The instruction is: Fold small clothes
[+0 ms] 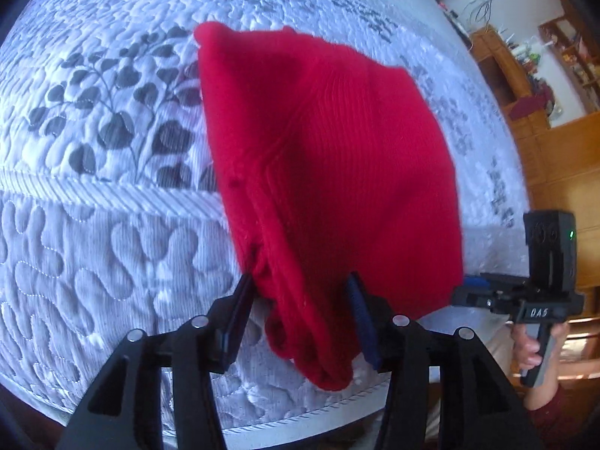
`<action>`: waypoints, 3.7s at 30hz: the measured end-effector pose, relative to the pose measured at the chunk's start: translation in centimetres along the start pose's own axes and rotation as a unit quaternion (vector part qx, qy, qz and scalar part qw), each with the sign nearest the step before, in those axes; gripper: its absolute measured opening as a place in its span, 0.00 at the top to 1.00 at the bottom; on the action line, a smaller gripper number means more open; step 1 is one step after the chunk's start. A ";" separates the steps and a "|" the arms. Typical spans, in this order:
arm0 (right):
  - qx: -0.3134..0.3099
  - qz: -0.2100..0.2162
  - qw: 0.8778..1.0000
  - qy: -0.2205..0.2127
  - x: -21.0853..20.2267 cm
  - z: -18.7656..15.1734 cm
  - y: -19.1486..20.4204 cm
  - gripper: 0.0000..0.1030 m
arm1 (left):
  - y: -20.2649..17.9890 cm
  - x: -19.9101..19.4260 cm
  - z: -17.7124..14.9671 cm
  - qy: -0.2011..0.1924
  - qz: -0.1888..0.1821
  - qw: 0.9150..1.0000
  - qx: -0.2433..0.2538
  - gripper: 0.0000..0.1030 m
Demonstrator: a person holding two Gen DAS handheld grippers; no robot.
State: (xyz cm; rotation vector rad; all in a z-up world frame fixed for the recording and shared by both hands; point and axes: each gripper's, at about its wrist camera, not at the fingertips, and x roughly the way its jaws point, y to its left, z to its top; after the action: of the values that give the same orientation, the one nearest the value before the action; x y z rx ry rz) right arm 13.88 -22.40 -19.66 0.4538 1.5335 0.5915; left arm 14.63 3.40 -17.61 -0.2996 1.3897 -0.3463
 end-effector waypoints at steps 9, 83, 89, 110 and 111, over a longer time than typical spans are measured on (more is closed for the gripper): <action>-0.046 0.015 0.998 -0.030 -4.7 -1.3 1.4 0.88 | 0.2 0.5 0.7 0.019 -0.004 1.000 -0.010 0.74; -0.030 -0.101 0.994 -0.035 -1.3 19.0 -1.3 0.77 | -0.5 2.8 14.9 -0.062 0.066 0.993 0.081 0.58; -0.058 -0.116 0.990 -0.062 -4.1 14.6 0.2 0.60 | -2.1 -1.1 11.1 -0.088 0.116 0.987 0.063 0.46; -0.043 -0.069 0.997 -0.004 -1.2 0.6 0.4 0.67 | -2.9 -2.6 -0.3 -0.111 0.150 0.981 0.054 0.45; -0.040 -0.063 0.997 -0.001 -1.1 0.6 0.5 0.72 | -2.5 -2.3 -0.4 -0.105 0.153 0.981 0.047 0.44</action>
State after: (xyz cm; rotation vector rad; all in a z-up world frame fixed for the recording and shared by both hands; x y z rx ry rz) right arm 14.47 -22.65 -18.48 0.2934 1.5188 0.5510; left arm 13.77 2.04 -14.55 -0.0391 1.1857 -0.1208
